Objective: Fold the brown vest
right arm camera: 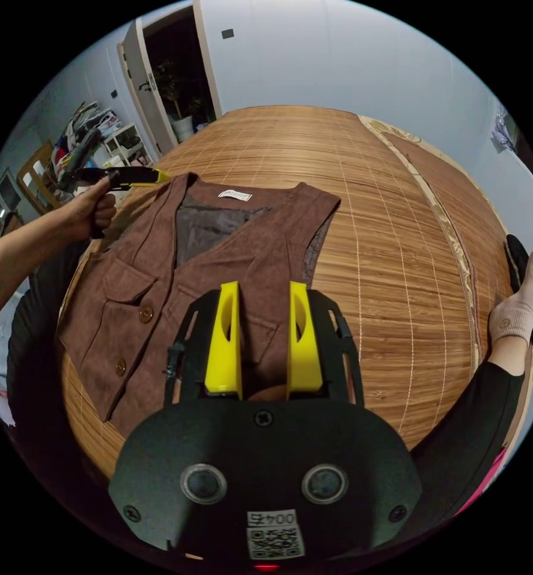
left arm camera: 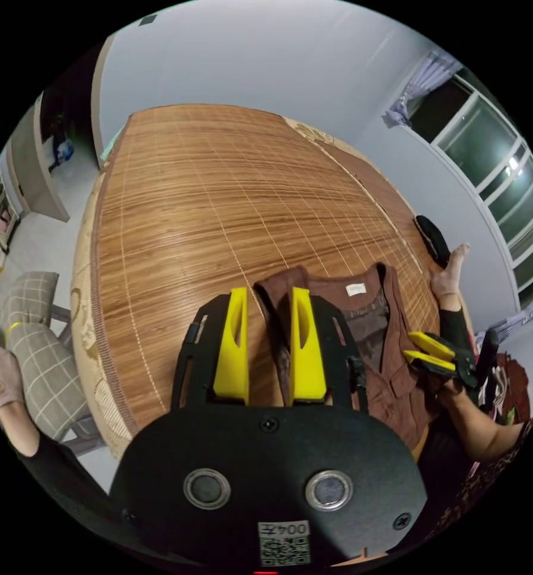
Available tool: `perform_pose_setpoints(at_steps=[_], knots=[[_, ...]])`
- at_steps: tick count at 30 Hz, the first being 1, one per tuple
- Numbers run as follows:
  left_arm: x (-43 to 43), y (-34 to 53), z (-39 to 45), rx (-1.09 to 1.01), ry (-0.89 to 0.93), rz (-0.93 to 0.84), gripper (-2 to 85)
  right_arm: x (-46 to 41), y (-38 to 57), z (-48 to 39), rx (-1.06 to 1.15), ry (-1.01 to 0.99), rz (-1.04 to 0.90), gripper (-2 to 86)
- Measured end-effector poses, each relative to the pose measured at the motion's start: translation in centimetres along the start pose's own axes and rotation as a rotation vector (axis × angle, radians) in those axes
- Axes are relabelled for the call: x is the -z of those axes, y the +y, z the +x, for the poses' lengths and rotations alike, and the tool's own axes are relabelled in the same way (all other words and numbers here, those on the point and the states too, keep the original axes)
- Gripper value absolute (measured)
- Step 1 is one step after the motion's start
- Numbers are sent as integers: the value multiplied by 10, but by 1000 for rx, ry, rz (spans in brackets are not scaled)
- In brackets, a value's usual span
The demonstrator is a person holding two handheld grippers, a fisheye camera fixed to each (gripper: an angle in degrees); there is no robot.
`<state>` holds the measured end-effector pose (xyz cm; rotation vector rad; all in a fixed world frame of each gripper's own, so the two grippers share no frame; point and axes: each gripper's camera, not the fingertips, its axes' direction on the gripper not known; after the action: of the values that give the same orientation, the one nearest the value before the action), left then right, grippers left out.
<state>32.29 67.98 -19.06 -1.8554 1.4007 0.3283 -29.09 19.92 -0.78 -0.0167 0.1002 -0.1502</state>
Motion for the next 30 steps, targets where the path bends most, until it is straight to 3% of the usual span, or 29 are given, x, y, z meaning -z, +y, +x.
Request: perform_pose_setpoints(at_steps=[5,9,14,20,24,28,30], knots=[[-2,-7,12,-12,-7,37,44,-3,4,-6,11,26,-3,121],[5,-16,45,-118,-130,92,20,-4,6,-5,6,21,-3,120],[-17,-29,57,-159,-264,8,14,-5,9,-4,-2,22,-3,113],[-8,-42,54,-76,-186,2,16,-5,11,0,-16,11,-4,109],[9,-37,88,-94,-216,126,18,-4,12,1,-10,20,-6,109],[-25,-44,107,-132,-444,16,21,-2,13,2,-5,21,-2,110],[-35,-45,96,-96,-409,-27,25,-1,13,4,-11,14,-2,109]])
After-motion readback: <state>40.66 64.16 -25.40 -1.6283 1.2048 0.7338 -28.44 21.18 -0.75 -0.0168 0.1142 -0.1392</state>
